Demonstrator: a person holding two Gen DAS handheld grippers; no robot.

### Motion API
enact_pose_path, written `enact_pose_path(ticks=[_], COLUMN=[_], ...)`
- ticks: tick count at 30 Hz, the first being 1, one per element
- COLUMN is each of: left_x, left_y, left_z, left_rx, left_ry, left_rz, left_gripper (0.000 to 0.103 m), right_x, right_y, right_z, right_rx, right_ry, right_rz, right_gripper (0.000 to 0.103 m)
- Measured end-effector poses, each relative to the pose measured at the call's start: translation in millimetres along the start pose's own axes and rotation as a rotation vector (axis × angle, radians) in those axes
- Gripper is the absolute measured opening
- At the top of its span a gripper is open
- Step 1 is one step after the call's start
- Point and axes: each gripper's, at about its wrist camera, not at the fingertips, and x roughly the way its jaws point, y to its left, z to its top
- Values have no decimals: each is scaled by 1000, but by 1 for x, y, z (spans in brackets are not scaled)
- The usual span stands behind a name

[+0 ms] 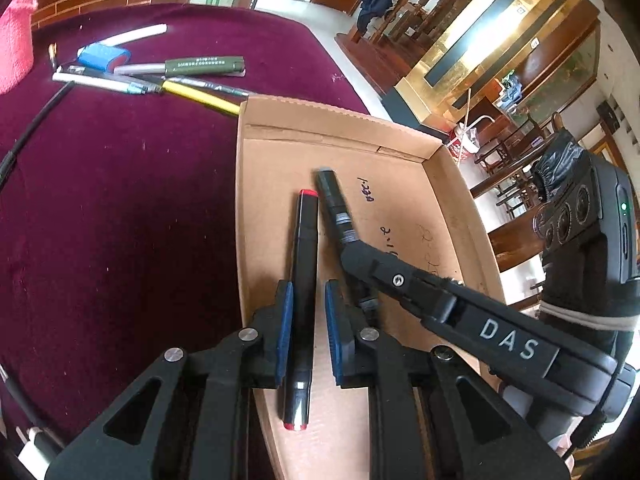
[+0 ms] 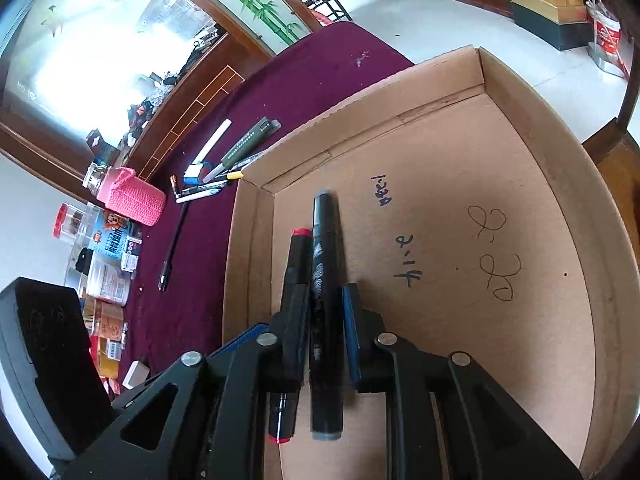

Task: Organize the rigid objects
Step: 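Lower the markers into the tray and open both grippers, then grasp the white charger with the left gripper while the right gripper grasps a black marker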

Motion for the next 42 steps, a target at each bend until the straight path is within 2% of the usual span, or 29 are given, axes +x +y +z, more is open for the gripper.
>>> enact_pose_path(ticks=[2,12,19,26,27,30,31,36,38,42], left_x=[0,-36,-76,-122,-129,-155,-163,-199,-199,-185], left_y=[0,-3,12,47,56,86,95,148,165,204], left_z=[-2,-18,-43,-77,-82,-93,-96,-95,-89,-77], left_rx=[-11,9,17,27,17,-31,-44,-143,-179,-259], left_ry=[11,-29,-67,-104,-105,-139,-157,-211,-197,-138], left_rz=[-13,-13,-14,60,73,107,129,225,257,311], left_gripper=[13,13,13,13,18,55,58,59,64,64], right_x=[-1,-22,-34,-46,-47,-46,-45,-37,-33,-26], right_y=[1,10,22,57,64,82,88,110,117,123], right_z=[0,-2,-10,-33,-36,-47,-51,-69,-75,-83], right_rx=[-3,-27,-59,-171,-193,-258,-278,-367,-394,-426], right_ry=[0,-96,-134,-156,-159,-154,-149,-133,-127,-113], right_rz=[-1,-20,17,47,49,63,68,69,64,52], right_gripper=[35,35,35,35,35,40,43,43,43,43])
